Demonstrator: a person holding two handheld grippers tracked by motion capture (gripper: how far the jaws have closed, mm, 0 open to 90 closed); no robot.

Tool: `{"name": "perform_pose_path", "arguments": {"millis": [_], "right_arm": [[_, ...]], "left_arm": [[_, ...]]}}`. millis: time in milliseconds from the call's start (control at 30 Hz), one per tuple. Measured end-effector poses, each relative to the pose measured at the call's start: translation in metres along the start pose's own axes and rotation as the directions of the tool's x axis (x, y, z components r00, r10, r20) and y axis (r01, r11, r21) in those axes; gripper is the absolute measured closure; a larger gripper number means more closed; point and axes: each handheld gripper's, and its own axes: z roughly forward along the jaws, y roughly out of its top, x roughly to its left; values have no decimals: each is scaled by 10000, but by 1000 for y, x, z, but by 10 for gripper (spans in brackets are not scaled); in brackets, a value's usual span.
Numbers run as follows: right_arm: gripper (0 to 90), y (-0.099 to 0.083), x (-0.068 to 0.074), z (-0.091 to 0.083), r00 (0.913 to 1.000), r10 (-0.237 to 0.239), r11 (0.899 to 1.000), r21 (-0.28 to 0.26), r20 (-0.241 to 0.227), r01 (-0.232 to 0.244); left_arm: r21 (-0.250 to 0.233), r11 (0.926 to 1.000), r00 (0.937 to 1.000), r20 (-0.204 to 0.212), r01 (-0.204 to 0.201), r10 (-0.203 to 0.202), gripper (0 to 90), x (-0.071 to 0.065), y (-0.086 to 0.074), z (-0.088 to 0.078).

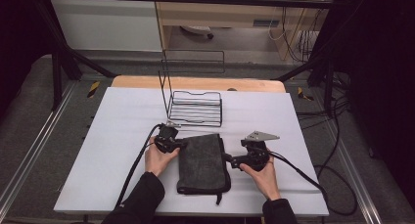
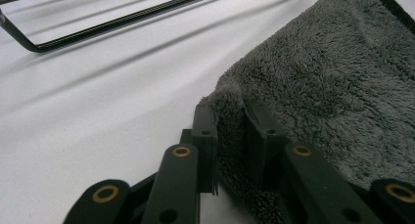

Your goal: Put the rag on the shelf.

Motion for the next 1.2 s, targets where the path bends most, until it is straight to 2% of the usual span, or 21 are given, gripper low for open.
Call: {"name": "perform_pose_path", "arguments": {"millis": [67,200,267,300,367,533,733,833,1200], "right_arm": [[42,7,-1,5,9999,95,10000,-4,75,-95],[80,19,-5,23,9994,186,9997,140,277,-190],[155,24,-6,38,9991,373,9988,324,195,-380],[155,24,-6,38,9991,373,9988,324,195,-380],[211,25,-6,48,9990,361,9982,458,275,-374],[373,24,-13,64,9956,743,9951,612,577,-778],[501,18,-13,70,9974,512,9931,1029,512,-562],[553,17,-12,70,9974,584,9913,1156,416,-629],[687,18,-12,69,9907,1358,9769,1648,128,-1361]], "left_arm": [[-8,9999,9999,-53,-130,130,765,-1,-1,0],[-44,9999,9999,1,-112,112,768,0,-1,0],[-95,9999,10000,22,-45,45,769,0,-1,0],[-107,9999,10000,42,-42,43,769,1,-1,0],[-126,9999,10000,58,-66,67,769,1,-2,0],[-129,9998,9999,-6,-163,163,768,0,-2,0],[-144,9997,9998,6,-196,197,768,0,-2,0],[-115,9994,9994,-72,-334,333,768,-1,-2,0],[-193,9992,9994,33,-346,347,767,0,-3,0]]}}
